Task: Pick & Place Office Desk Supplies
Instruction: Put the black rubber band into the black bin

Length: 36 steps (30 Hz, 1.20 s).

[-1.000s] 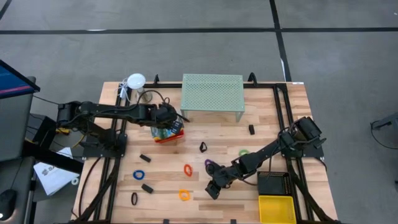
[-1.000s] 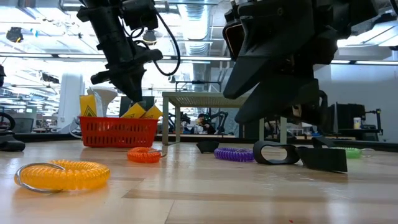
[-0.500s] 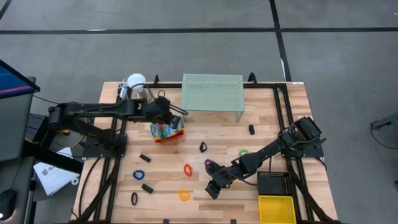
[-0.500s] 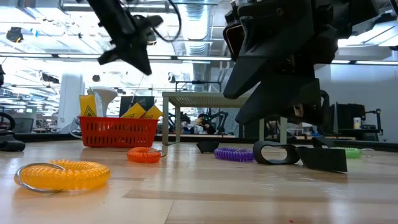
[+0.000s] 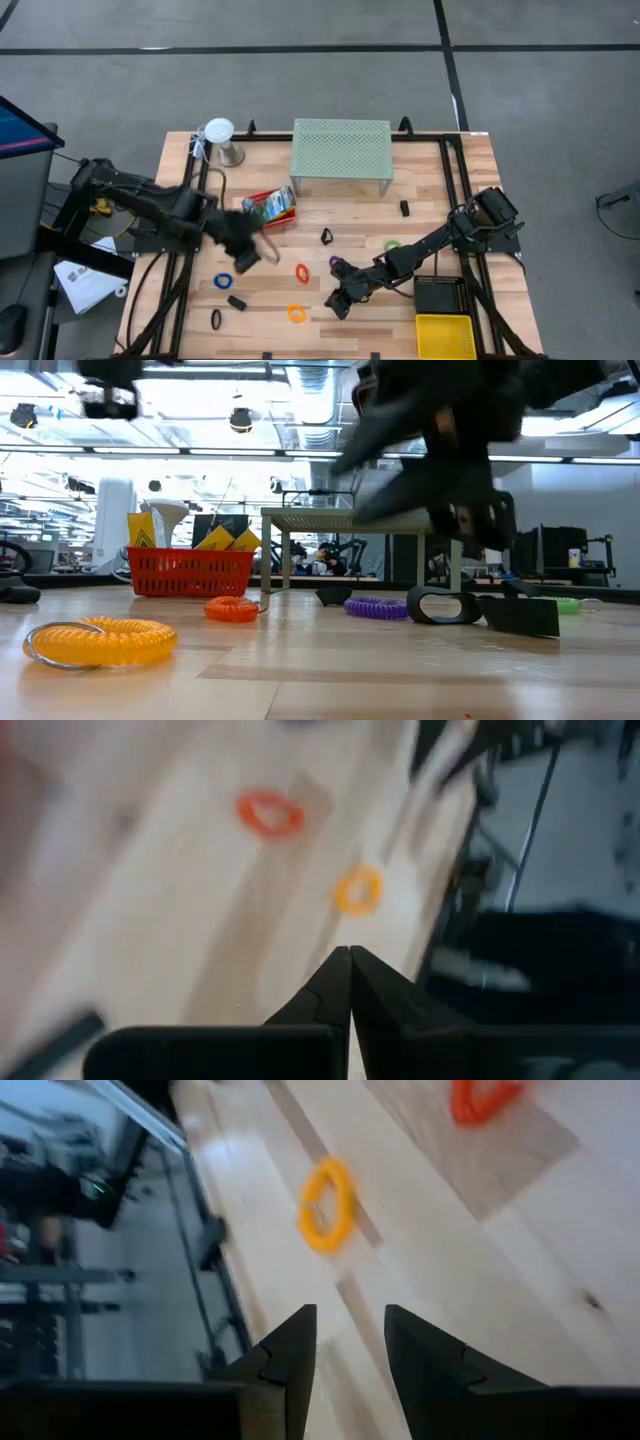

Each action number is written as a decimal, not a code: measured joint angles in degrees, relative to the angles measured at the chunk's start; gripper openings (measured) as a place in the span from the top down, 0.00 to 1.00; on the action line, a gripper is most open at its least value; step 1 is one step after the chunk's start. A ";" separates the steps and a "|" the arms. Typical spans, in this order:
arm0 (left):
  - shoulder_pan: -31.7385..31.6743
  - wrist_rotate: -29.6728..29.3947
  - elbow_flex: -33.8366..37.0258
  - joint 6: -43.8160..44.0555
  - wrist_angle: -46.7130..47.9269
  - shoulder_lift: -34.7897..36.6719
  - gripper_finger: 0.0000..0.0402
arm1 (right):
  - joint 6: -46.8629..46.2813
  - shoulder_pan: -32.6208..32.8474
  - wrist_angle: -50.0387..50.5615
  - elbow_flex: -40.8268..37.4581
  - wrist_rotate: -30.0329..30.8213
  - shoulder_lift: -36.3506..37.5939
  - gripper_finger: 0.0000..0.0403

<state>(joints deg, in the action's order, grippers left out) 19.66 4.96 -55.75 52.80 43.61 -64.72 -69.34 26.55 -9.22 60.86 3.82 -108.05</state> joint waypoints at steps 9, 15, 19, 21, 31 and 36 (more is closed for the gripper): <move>16.96 -9.44 0.15 22.43 10.73 -0.74 0.98 | 1.83 0.00 -8.19 0.02 8.80 6.52 0.71; 22.49 -12.02 6.64 44.74 12.78 -0.91 0.84 | 7.31 -0.96 -9.20 0.02 13.19 13.94 0.71; 22.61 -17.70 12.22 55.72 12.95 -1.39 0.70 | 10.20 -1.64 -9.33 0.02 14.75 18.33 0.68; 22.33 -21.32 14.75 58.64 11.66 -1.37 0.63 | 11.06 -2.07 -9.55 0.02 14.79 20.19 0.65; 20.94 -23.20 24.15 62.20 2.87 -1.37 0.42 | 13.24 -2.73 -8.40 0.02 14.68 26.13 0.49; 20.21 -23.68 26.80 63.41 1.90 -1.37 0.44 | 13.42 -2.64 -7.56 0.02 14.67 26.33 0.49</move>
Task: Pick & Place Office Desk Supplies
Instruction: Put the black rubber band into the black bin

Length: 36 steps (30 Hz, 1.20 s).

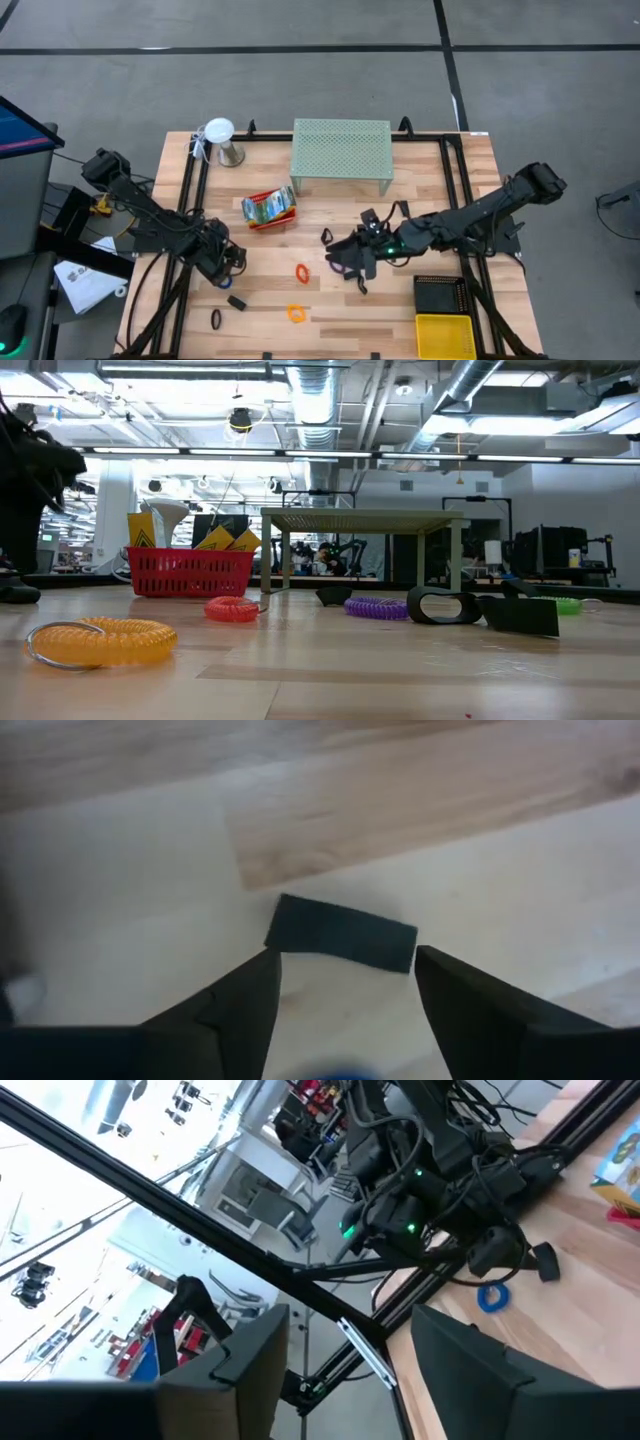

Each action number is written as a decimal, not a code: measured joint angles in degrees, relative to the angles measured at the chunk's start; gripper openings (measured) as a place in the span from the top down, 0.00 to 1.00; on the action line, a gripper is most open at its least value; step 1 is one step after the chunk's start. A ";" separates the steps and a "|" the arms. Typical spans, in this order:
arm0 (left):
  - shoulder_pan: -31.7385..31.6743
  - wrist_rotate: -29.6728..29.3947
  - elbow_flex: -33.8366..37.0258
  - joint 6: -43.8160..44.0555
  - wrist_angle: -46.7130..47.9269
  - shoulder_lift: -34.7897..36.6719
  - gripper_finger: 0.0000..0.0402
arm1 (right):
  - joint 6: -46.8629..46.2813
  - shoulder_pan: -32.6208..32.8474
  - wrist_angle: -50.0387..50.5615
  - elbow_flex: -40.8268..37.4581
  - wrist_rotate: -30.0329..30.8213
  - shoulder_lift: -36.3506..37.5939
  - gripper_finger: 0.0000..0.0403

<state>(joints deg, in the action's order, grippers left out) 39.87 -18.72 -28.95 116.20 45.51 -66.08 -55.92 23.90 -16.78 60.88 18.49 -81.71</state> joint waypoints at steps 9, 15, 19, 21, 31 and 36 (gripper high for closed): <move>-3.74 -0.95 4.53 -0.45 -7.09 0.10 0.51 | -0.37 0.09 1.35 0.00 -0.03 -0.07 0.51; -5.14 -0.14 5.39 -0.24 -7.91 0.17 0.61 | -0.46 0.45 1.38 0.00 -0.03 -0.07 0.51; -5.46 0.49 5.49 -0.22 -7.47 0.11 0.76 | -0.46 0.85 1.57 0.00 -0.03 -0.07 0.51; -5.46 0.48 5.55 -0.22 -7.47 0.09 0.85 | -0.46 0.83 1.60 0.00 -0.03 -0.07 0.51; -5.35 -3.66 5.72 -1.50 -21.89 -0.07 0.99 | -0.46 1.22 2.16 0.00 -0.01 -0.09 0.51; -5.32 -7.80 5.70 -8.31 -41.57 -0.07 0.99 | -0.67 2.48 4.57 0.00 -0.01 -0.09 0.51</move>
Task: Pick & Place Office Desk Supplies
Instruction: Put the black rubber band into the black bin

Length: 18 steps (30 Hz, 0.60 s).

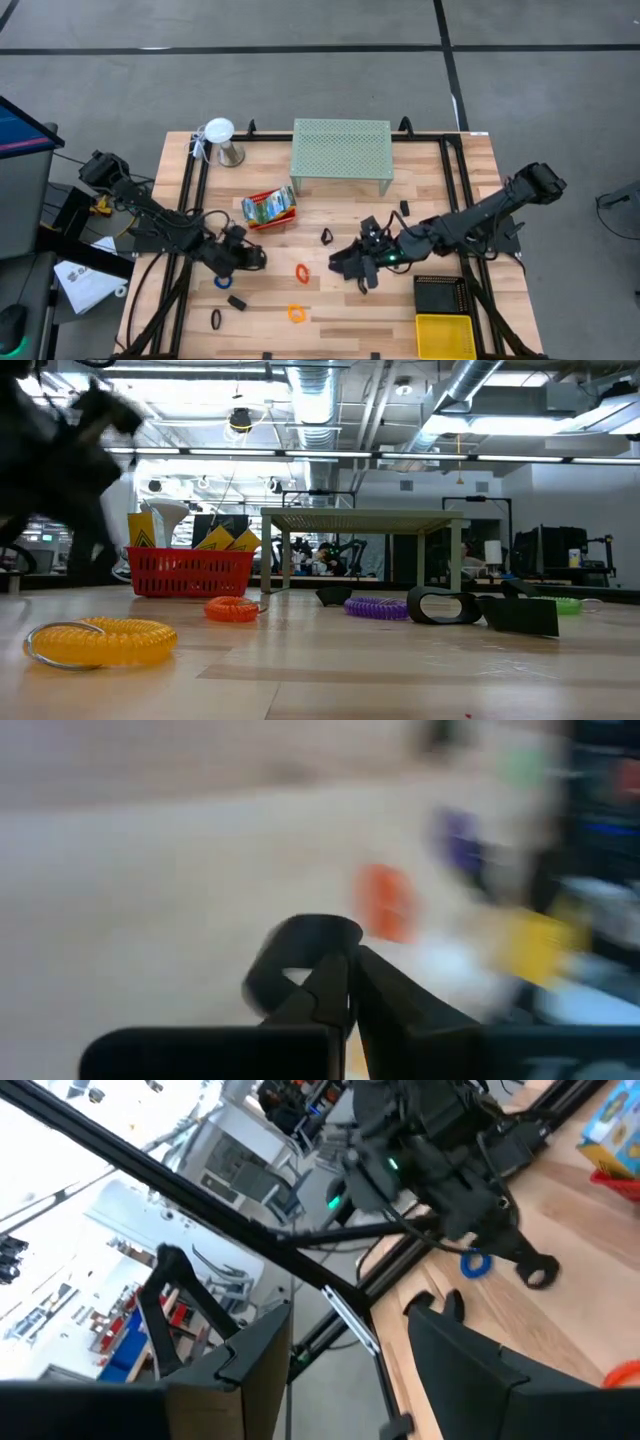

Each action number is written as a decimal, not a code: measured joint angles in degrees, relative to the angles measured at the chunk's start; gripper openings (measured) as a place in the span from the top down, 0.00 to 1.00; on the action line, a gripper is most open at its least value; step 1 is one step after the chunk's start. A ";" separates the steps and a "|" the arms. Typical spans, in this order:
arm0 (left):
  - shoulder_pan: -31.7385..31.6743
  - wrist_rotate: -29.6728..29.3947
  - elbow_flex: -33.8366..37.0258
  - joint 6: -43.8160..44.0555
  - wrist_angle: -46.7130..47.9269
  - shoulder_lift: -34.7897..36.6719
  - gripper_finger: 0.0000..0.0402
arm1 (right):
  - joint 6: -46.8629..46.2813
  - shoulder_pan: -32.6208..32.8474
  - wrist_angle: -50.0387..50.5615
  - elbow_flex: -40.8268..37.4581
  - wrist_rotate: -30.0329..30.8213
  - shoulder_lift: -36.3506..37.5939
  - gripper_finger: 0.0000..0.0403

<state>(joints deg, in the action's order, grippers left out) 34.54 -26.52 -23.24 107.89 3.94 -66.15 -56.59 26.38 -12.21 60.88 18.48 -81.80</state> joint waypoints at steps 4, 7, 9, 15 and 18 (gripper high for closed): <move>0.02 -1.46 -0.01 -12.53 -20.79 0.00 1.00 | 0.01 1.04 0.36 0.00 0.02 0.00 0.51; 0.02 -3.35 -0.07 -22.03 -35.89 0.04 1.00 | -0.22 0.98 0.34 0.00 0.00 0.00 0.51; -0.13 -5.29 -0.21 -26.30 -43.82 0.07 1.00 | 0.05 0.93 0.31 0.00 0.02 0.00 0.51; -2.68 -6.11 -6.13 -34.18 -46.84 0.04 1.00 | 1.35 -0.19 -0.49 0.00 0.02 0.00 0.51; -4.78 -6.48 -9.93 -36.71 -46.92 -1.04 1.00 | 2.23 -0.83 -1.18 0.00 0.02 0.00 0.51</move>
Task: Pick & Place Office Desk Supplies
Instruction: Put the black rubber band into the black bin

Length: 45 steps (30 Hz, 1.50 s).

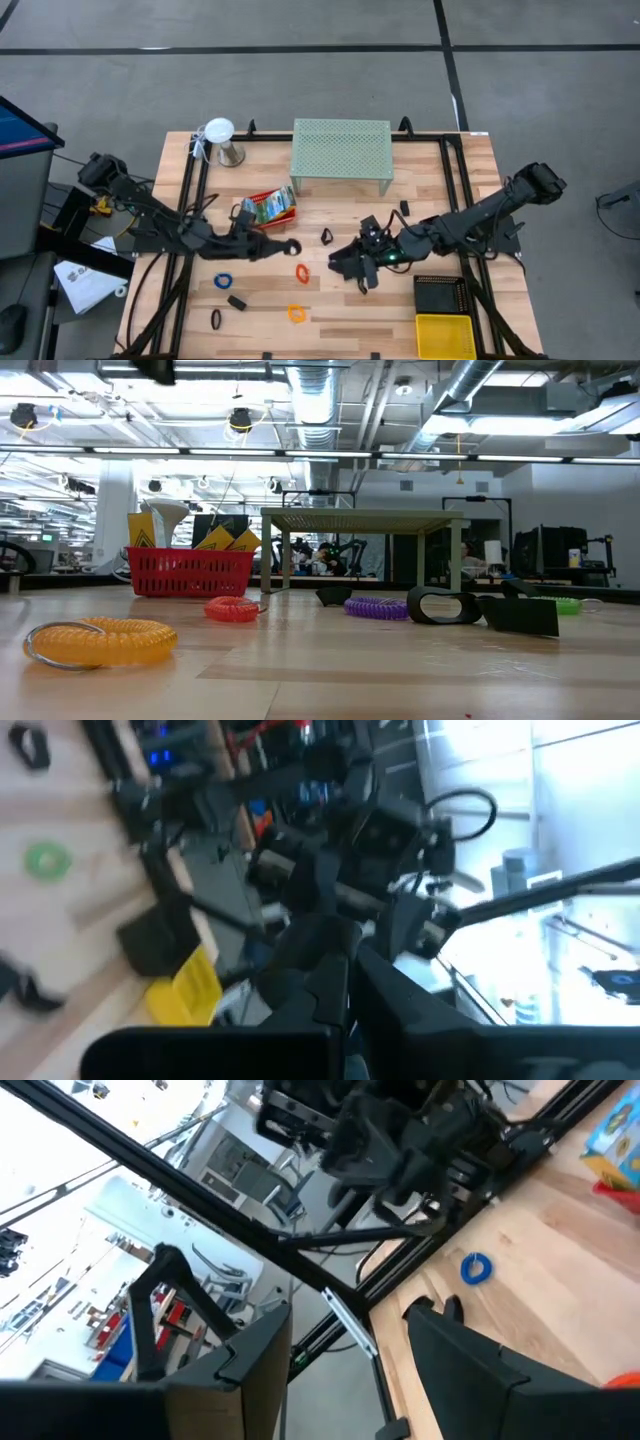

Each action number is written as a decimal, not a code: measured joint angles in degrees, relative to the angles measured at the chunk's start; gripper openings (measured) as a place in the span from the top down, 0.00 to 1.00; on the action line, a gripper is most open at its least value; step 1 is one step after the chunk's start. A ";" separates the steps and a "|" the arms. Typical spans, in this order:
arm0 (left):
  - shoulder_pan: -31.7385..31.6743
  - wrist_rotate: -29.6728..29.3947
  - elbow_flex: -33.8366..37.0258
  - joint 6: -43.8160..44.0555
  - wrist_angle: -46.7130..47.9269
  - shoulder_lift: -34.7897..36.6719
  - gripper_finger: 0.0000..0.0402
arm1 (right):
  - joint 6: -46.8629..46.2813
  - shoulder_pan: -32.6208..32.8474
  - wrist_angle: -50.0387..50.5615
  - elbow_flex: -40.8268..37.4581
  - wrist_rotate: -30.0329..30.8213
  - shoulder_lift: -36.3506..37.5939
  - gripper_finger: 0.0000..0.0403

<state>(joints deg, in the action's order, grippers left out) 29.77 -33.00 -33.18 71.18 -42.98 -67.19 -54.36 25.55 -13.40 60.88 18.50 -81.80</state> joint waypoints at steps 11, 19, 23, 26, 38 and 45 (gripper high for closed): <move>-6.09 9.45 -11.25 -2.90 -0.16 -9.15 1.00 | 2.50 -1.82 -2.08 0.00 0.02 -0.02 0.51; -7.55 13.02 -14.07 -1.91 -3.75 -14.01 1.00 | 2.50 -2.45 -0.53 0.00 0.02 -0.02 0.51; -7.70 13.39 -14.07 -1.57 -4.02 -14.32 0.99 | 2.50 -2.92 -0.45 -0.01 0.01 -0.02 0.51; -7.70 13.39 -14.07 -1.71 -4.00 -14.32 1.00 | 2.72 -3.28 -0.45 -0.01 0.00 -0.02 0.51; -8.16 12.46 -14.05 -3.28 -3.08 -14.32 0.98 | 4.82 -2.29 -0.71 -0.02 -0.26 -0.02 0.97; -8.14 14.27 -14.00 -5.78 -2.70 -14.32 0.92 | 3.42 0.00 -0.93 -0.01 0.53 -0.02 0.99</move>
<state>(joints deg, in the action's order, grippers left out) 21.63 -18.73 -47.18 65.40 -45.68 -81.52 -50.94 25.56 -14.32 60.87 19.03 -81.82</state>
